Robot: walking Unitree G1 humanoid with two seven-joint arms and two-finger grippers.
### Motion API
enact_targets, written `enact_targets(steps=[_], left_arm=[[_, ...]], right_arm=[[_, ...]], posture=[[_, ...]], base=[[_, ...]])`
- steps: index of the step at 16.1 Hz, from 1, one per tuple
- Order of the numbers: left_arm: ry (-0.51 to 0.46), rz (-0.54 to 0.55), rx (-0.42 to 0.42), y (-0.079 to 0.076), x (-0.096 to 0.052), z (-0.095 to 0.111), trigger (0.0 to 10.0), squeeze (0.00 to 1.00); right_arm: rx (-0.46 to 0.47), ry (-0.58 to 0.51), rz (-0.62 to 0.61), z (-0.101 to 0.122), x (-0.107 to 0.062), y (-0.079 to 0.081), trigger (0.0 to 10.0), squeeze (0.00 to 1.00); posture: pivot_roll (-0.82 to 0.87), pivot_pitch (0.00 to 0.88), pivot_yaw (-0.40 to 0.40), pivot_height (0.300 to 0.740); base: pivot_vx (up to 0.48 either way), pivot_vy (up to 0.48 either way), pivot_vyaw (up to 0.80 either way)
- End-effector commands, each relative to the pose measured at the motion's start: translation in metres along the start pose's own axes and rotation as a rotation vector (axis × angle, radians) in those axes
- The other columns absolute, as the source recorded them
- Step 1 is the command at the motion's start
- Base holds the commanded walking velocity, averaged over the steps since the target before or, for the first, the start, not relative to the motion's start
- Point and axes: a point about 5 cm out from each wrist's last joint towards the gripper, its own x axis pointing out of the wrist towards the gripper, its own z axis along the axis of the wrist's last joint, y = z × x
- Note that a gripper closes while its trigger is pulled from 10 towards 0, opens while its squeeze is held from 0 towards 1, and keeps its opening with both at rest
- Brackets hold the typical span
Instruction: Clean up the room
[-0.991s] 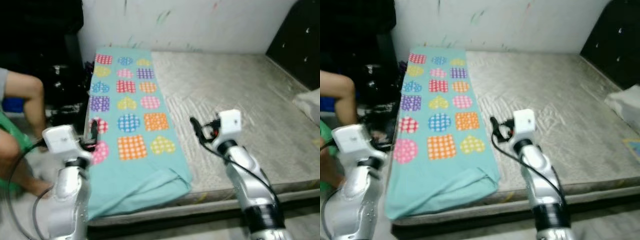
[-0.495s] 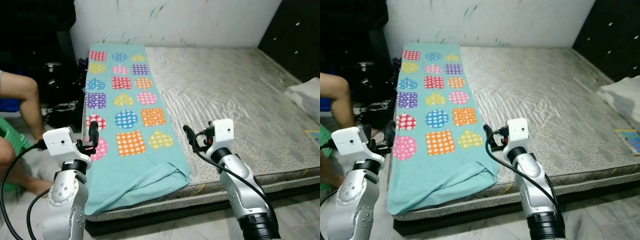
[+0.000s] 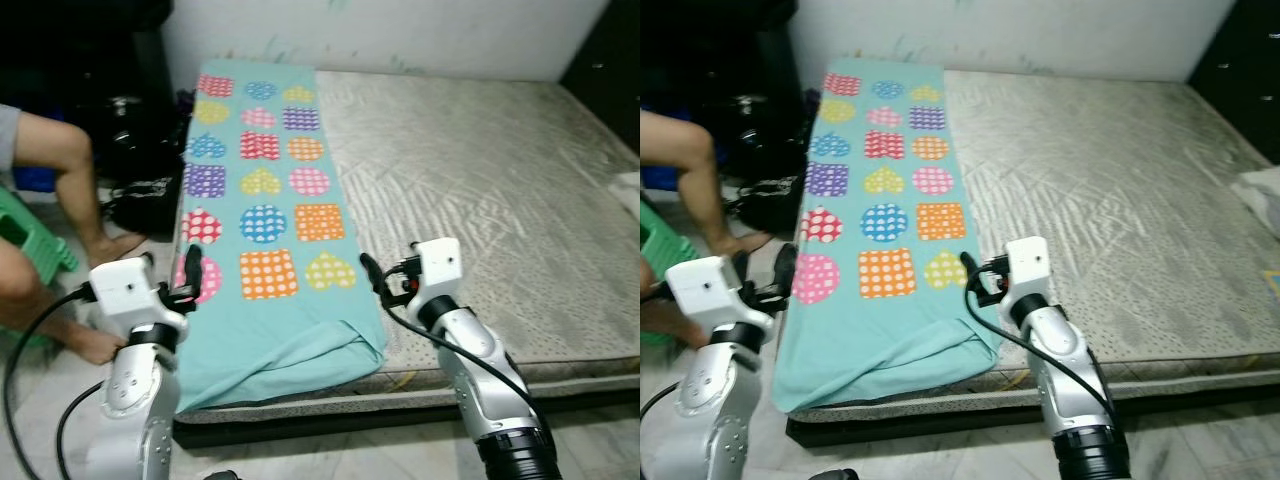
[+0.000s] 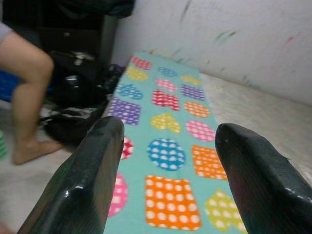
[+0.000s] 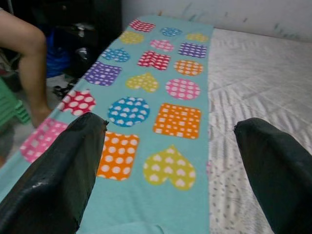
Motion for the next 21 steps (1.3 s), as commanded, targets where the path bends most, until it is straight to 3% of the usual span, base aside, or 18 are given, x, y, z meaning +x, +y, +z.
enact_targets(steps=[1, 6, 15, 21], left_arm=[[0.006, -0.021, -0.008, -0.0048, -0.0013, 0.001, 10.0, 0.0], [0.019, -0.028, -0.016, -0.0084, -0.0007, -0.0001, 10.0, 0.0], [0.022, -0.006, -0.004, -0.0059, 0.0006, -0.0004, 10.0, 0.0], [0.006, 0.002, 0.003, -0.0053, 0.0022, 0.0018, 10.0, 0.0]], right_arm=[[0.003, 0.005, -0.019, 0.0008, -0.0032, -0.0051, 10.0, 0.0], [0.024, 0.013, -0.025, -0.0003, -0.005, -0.0071, 10.0, 0.0], [0.04, -0.001, -0.001, 0.0019, -0.0028, -0.0029, 10.0, 0.0], [0.039, -0.016, 0.007, 0.0047, -0.001, -0.0035, 10.0, 0.0]], posture=[[-0.01, 0.116, -0.103, 0.74], [-0.01, 0.121, -0.104, 0.736], [0.0, 0.108, -0.1, 0.641], [0.0, 0.109, -0.102, 0.636]], base=[[0.0, 0.0, 0.0], [0.0, 0.0, 0.0], [0.0, 0.0, 0.0], [0.0, 0.0, 0.0]])
